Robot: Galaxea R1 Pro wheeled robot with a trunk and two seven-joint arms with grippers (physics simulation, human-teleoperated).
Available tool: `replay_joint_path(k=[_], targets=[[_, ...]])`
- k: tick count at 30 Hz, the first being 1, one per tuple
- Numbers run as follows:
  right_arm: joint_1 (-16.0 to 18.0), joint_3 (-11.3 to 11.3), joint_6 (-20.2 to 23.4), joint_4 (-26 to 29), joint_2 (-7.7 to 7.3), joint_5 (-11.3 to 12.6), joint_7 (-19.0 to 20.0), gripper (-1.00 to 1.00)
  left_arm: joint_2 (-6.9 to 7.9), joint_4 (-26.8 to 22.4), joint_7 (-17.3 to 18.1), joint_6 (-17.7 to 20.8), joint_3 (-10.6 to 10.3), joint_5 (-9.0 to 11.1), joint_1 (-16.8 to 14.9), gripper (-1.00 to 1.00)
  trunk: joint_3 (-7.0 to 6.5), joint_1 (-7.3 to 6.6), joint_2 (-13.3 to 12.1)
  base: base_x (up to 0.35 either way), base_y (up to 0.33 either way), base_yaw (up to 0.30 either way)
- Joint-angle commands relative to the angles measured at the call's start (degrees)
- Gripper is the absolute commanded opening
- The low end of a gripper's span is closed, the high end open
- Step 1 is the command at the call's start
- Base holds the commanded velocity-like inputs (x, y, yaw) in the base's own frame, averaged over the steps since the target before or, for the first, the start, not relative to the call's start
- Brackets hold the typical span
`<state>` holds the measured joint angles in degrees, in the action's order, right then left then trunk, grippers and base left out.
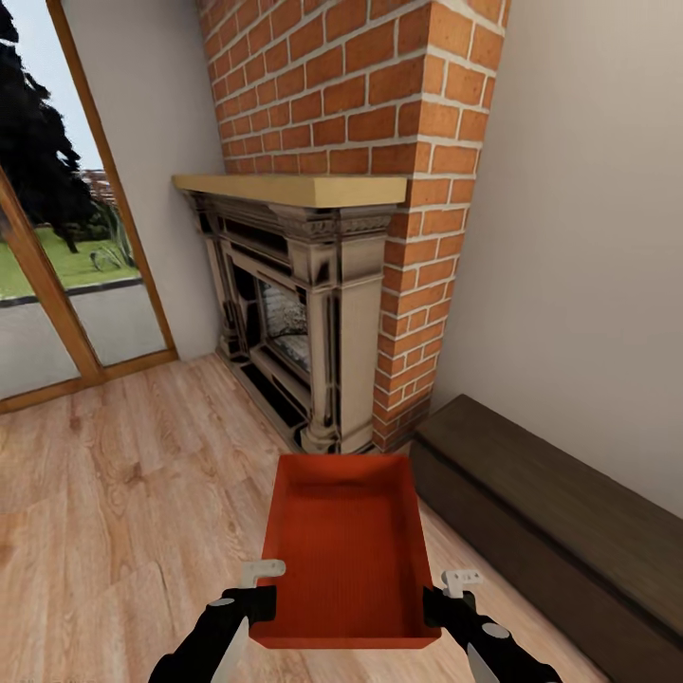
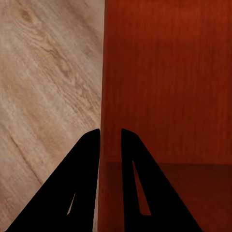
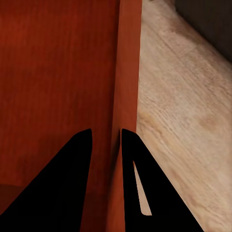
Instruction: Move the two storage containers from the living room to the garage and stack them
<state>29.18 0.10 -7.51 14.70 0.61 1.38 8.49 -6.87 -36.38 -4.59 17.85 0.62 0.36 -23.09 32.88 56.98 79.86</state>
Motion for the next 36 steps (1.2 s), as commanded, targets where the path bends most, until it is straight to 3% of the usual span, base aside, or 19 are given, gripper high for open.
replay_joint_path(k=[1, 36], targets=[[0.0, 1.5, -0.1, 0.1, 0.02, 0.3, 0.3, -1.0, -0.51, 0.1, -0.1, 0.3, 0.2, 0.0, 0.0, -1.0, -0.22, -0.23, -0.4, 0.0, 0.0, 0.156], [0.0, 1.4, -0.1, 0.0, 0.01, 0.3, 0.3, -1.0, -0.51, 0.1, -0.1, 0.3, 0.2, 0.0, 0.0, -1.0, -9.44, -7.92, -14.4, 0.0, 0.0, 0.143]])
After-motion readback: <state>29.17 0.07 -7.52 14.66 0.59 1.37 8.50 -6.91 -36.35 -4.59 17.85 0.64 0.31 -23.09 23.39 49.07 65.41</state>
